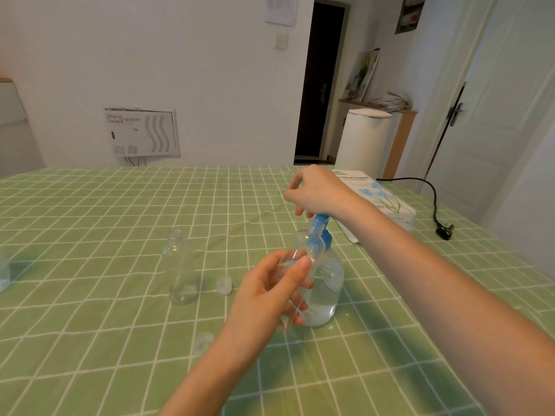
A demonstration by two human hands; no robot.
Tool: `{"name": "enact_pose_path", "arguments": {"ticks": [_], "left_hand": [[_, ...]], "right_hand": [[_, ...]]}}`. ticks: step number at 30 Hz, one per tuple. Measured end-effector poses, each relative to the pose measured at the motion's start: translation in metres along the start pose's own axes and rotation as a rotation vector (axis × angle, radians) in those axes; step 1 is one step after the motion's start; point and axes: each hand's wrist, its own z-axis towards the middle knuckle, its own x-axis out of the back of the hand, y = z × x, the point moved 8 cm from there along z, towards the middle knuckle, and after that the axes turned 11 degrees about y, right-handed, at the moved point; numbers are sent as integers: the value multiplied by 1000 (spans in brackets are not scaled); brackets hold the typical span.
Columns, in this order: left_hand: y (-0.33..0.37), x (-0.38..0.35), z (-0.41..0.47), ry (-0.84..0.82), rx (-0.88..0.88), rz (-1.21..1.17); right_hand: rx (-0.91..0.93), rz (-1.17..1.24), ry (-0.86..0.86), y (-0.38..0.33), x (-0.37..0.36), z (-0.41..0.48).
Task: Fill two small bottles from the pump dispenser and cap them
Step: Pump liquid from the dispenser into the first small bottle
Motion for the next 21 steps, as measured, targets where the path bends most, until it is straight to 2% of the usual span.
{"name": "enact_pose_path", "arguments": {"ticks": [8,11,21], "left_hand": [[2,0,1,9,17,21],[2,-1,1,12,28,12],[0,-1,-2,12,60,16]], "right_hand": [[-56,22,-138,3,-6,-6],[-109,77,-128,8,-8,-8],[-116,-6,-161,7,-12,-9]]}}
